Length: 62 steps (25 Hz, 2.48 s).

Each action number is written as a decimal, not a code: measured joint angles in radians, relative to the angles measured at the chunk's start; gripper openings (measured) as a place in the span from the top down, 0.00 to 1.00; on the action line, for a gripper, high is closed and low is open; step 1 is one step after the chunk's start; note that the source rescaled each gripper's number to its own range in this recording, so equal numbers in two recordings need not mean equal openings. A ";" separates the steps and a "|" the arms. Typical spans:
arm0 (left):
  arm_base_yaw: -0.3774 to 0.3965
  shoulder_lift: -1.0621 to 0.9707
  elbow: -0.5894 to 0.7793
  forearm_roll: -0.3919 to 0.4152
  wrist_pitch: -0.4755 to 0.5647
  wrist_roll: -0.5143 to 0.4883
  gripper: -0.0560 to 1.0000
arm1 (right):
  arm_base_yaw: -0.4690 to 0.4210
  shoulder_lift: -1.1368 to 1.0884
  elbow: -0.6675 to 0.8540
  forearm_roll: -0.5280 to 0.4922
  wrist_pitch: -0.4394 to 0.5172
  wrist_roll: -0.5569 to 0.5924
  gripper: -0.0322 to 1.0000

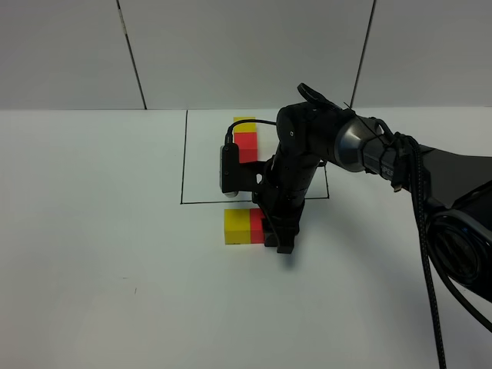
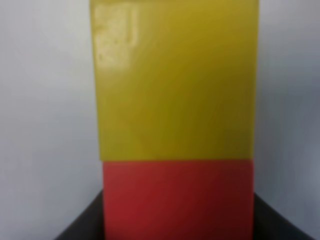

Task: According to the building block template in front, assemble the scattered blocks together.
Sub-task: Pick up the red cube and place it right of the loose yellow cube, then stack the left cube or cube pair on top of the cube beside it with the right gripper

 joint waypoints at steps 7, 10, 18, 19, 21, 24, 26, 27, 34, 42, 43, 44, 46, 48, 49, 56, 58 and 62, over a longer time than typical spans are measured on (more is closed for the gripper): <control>0.000 0.000 0.000 0.000 0.000 0.000 0.31 | 0.003 -0.065 0.003 0.026 0.035 0.111 0.25; 0.000 0.000 0.000 0.000 0.000 0.000 0.31 | -0.013 -0.149 0.003 0.048 0.096 0.245 0.06; 0.000 0.000 0.000 0.000 0.000 0.000 0.31 | -0.154 -0.311 0.003 -0.003 0.158 0.717 0.03; 0.000 0.000 0.000 0.000 0.000 0.000 0.31 | -0.169 -0.331 0.004 -0.036 0.147 0.781 0.06; 0.000 0.000 0.000 0.000 0.000 0.000 0.31 | -0.193 -0.376 0.015 -0.095 0.112 0.885 0.12; 0.000 0.000 0.000 0.000 0.000 0.000 0.31 | -0.226 -0.458 0.082 -0.147 0.021 0.979 0.16; 0.000 0.000 0.000 0.000 0.000 0.000 0.31 | -0.239 -0.517 0.167 -0.159 -0.053 1.021 0.17; 0.000 0.000 0.000 0.000 0.000 0.000 0.31 | -0.244 -0.550 0.218 -0.160 -0.097 1.037 0.17; 0.000 0.000 0.000 0.000 0.000 0.000 0.31 | -0.241 -0.725 0.593 -0.184 -0.394 1.153 0.18; 0.000 0.000 0.000 0.000 0.000 0.000 0.31 | -0.235 -0.750 0.778 -0.184 -0.550 1.176 0.18; 0.000 0.000 0.000 0.000 0.000 0.000 0.31 | -0.235 -0.750 0.779 -0.184 -0.556 1.170 0.18; 0.000 0.000 0.000 0.000 0.000 0.000 0.31 | -0.235 -0.750 0.779 -0.184 -0.566 1.157 0.18; 0.000 0.000 0.000 0.000 0.000 0.000 0.31 | -0.235 -0.750 0.779 -0.184 -0.580 1.125 0.18; 0.000 0.000 0.000 0.000 0.000 0.000 0.31 | -0.235 -0.750 0.770 -0.184 -0.575 1.066 0.18; 0.000 0.000 0.000 0.000 0.000 0.000 0.31 | -0.235 -0.746 0.756 -0.183 -0.560 1.033 0.18; 0.000 0.000 0.000 0.000 0.000 0.000 0.31 | -0.171 -0.636 0.512 -0.175 -0.290 0.675 0.18; 0.000 0.000 0.000 0.000 0.000 0.000 0.31 | -0.138 -0.574 0.418 -0.154 -0.187 0.562 0.18; 0.000 0.000 0.000 0.000 0.000 0.000 0.31 | -0.067 -0.435 0.238 -0.110 -0.028 0.383 0.18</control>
